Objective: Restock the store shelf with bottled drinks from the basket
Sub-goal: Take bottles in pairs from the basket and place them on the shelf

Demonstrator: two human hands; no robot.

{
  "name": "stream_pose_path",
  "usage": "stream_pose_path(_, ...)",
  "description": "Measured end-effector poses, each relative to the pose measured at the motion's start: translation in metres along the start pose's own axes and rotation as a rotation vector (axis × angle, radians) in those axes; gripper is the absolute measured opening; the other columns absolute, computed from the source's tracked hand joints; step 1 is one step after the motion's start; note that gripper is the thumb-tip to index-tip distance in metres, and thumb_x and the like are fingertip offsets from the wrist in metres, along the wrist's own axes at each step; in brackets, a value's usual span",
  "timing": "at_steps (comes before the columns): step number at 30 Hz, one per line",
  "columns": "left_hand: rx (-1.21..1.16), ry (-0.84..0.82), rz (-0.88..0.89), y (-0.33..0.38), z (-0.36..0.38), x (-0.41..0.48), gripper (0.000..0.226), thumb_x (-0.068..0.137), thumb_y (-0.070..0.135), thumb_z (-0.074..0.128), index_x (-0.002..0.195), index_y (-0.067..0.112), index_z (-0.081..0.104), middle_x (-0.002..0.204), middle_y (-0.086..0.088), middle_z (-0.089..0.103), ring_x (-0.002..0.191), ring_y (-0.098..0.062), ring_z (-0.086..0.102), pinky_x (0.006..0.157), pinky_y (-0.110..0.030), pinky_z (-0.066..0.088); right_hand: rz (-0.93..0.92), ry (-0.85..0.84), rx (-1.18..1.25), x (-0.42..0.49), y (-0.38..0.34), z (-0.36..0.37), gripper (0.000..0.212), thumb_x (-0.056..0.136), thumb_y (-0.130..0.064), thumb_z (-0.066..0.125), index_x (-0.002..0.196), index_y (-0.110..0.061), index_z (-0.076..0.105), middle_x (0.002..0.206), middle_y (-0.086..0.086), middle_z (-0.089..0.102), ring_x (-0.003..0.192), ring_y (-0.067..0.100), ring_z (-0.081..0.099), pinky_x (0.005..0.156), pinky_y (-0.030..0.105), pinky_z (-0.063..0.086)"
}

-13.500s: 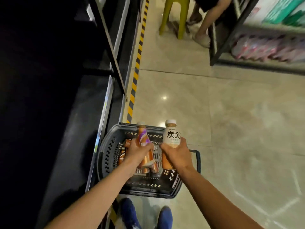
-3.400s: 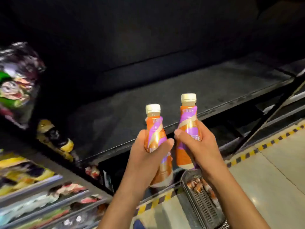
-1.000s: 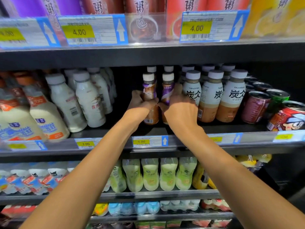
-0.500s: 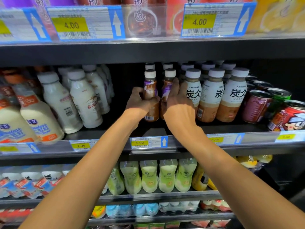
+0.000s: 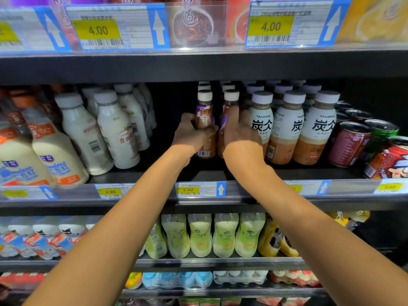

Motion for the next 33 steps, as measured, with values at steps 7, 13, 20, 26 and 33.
stream_pose_path(7,-0.002,0.0,-0.01,0.002,-0.002,-0.003,0.047,0.083,0.028,0.077,0.119,0.024,0.046,0.109,0.004,0.058,0.104,-0.019,0.06,0.091,-0.036,0.049,-0.076,-0.04,-0.114,0.0,-0.001,0.0,0.04,0.102,-0.008,0.041,0.141,-0.005,0.032,0.136,0.018,0.037,0.106,0.04,0.061,0.08,0.044,0.051)
stream_pose_path(13,0.082,0.002,-0.028,0.011,-0.003,-0.009,0.071,0.086,0.036,0.073,0.141,0.018,0.032,0.119,0.001,0.055,0.11,-0.019,0.058,0.094,-0.034,0.046,-0.104,-0.043,-0.017,-0.007,0.005,-0.011,0.039,0.097,-0.017,0.051,0.134,-0.007,0.043,0.128,0.017,0.053,0.108,0.039,0.06,0.079,0.039,0.047)
stream_pose_path(20,0.434,0.134,0.354,0.041,-0.023,-0.072,0.022,0.091,0.031,0.054,0.107,0.018,0.061,0.1,-0.002,0.063,0.088,-0.021,0.06,0.072,-0.03,0.044,-0.277,0.127,-0.019,-0.039,0.022,-0.051,0.033,0.093,-0.025,0.05,0.065,-0.011,0.041,0.072,0.01,0.052,0.071,0.035,0.049,0.062,0.034,0.028)
stream_pose_path(26,0.863,-0.072,0.929,0.088,-0.01,-0.16,0.02,0.097,0.04,0.044,0.095,0.026,0.059,0.086,0.007,0.059,0.08,-0.018,0.057,0.06,-0.034,0.042,-0.378,0.086,-0.162,-0.093,0.066,-0.099,0.023,0.099,-0.031,0.042,0.078,-0.022,0.046,0.078,0.001,0.056,0.073,0.029,0.058,0.059,0.034,0.032)
stream_pose_path(33,0.924,-0.474,1.216,0.1,0.084,-0.215,0.027,0.102,0.04,0.028,0.101,0.026,0.052,0.094,0.002,0.053,0.089,-0.022,0.058,0.06,-0.031,0.03,-0.053,0.108,-0.446,-0.196,0.174,-0.132,0.033,0.092,-0.032,0.039,0.065,-0.021,0.054,0.063,0.002,0.058,0.063,0.032,0.057,0.063,0.039,0.04)
Point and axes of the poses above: each hand's wrist, its own x-axis towards the middle knuckle, its own z-axis out of the palm, y = z × x, the point moved 1 cm from there along x, towards the middle knuckle
